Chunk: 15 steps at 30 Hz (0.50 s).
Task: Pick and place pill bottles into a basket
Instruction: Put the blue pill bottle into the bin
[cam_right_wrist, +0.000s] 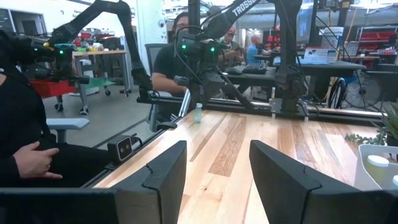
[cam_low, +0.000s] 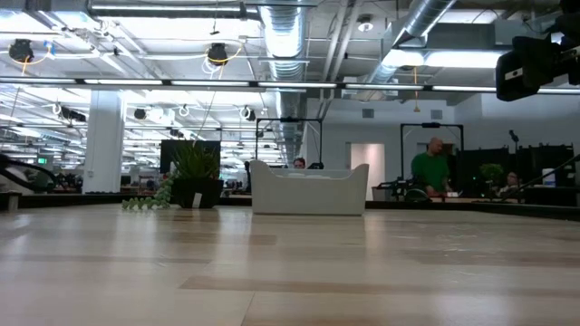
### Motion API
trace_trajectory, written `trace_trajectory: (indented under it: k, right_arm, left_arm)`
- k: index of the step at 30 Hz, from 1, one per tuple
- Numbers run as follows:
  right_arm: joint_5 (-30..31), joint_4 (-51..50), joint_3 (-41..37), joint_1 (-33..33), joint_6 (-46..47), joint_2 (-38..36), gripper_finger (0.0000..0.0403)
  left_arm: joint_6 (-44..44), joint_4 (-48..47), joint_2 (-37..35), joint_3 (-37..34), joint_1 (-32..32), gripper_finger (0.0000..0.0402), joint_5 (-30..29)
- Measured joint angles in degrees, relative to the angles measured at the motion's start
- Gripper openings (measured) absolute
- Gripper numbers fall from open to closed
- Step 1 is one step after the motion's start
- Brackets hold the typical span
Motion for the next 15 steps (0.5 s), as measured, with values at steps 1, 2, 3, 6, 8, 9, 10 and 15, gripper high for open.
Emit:
trace_trajectory:
  k: [1,2,3,6,8,9,10,15]
  right_arm:
    - [0.0,0.0,0.0,0.0,0.0,0.0,0.0168]
    - [0.0,0.0,0.0,0.0,0.0,0.0,0.0168]
    - [0.0,0.0,0.0,0.0,0.0,0.0,0.0168]
    - [0.0,0.0,0.0,0.0,0.0,0.0,0.0168]
    - [0.0,0.0,0.0,0.0,0.0,0.0,0.0168]
    - [0.0,0.0,0.0,0.0,0.0,0.0,0.0168]
    - [0.0,0.0,0.0,0.0,0.0,0.0,0.0168]
    - [0.0,0.0,0.0,0.0,0.0,0.0,0.0168]
  left_arm:
    - [0.0,0.0,0.0,0.0,0.0,0.0100,0.1]
    - [0.0,0.0,0.0,0.0,0.0,0.0096,0.1]
    - [0.0,0.0,0.0,0.0,0.0,0.0095,0.0]
    - [0.0,-0.1,0.0,0.0,0.2,0.0105,-1.5]
    - [0.0,-0.8,0.0,0.0,0.8,0.0116,-3.4]
    - [0.1,-1.4,0.0,0.0,1.2,0.0120,-4.2]
    - [0.4,-2.2,-0.1,0.0,1.7,0.0122,-5.1]
    - [4.5,-5.9,0.0,0.0,5.4,0.0107,-9.1]
